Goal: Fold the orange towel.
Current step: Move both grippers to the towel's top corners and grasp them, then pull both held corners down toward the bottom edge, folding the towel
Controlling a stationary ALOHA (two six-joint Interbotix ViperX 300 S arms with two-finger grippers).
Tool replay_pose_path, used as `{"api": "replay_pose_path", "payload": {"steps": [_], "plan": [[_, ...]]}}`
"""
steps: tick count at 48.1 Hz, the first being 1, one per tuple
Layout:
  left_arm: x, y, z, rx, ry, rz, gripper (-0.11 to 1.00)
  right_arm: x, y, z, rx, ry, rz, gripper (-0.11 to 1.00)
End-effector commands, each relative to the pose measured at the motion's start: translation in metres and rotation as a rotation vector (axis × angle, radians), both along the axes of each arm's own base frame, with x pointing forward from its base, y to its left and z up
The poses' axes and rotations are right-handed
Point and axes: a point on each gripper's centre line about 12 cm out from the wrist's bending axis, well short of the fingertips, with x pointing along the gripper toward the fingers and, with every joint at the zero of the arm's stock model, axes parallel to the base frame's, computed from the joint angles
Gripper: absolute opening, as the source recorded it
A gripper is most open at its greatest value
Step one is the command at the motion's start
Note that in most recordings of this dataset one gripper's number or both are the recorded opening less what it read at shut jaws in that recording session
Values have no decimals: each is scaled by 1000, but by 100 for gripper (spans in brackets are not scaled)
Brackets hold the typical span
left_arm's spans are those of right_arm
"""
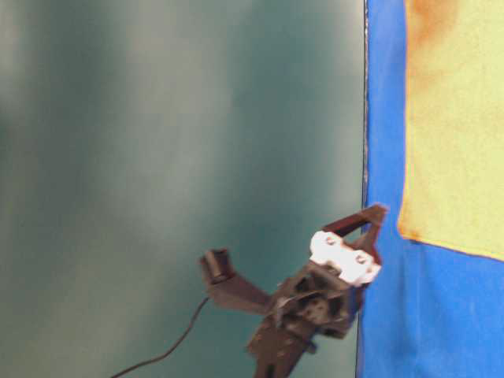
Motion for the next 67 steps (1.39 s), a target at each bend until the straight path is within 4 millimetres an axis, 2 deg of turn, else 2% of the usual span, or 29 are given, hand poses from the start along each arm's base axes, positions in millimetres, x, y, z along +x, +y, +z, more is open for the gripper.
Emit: {"api": "replay_pose_path", "payload": {"steps": [1,9,14,18,20,22,27,31,34,44,56,67], "plan": [[9,8,0,14,-27,8,92,4,-7,-6,-6,-7,-5,52],[12,12,-20,1,2,12,91,7,-11,-21,12,10,-10,52],[12,13,-25,-3,11,15,89,8,-13,-27,22,21,-14,51],[11,14,-25,-2,13,16,83,8,-14,-29,26,24,-16,45],[11,13,-26,2,17,10,76,8,-14,-29,27,25,-16,40],[11,10,-26,7,21,-1,64,7,-13,-30,30,29,-16,33],[14,2,-26,26,33,-36,34,7,-13,-29,28,28,-13,4],[15,-2,-27,36,41,-53,12,7,-13,-29,30,29,-14,1],[16,-3,-27,36,43,-56,2,8,-13,-29,28,27,-14,1],[15,-4,-23,36,51,-60,1,9,-14,-25,16,14,-14,1],[16,3,12,71,-11,-49,1,7,-13,-1,-28,-37,-18,1],[14,4,23,77,-20,-44,1,6,-8,8,-21,-33,-13,1]]}}
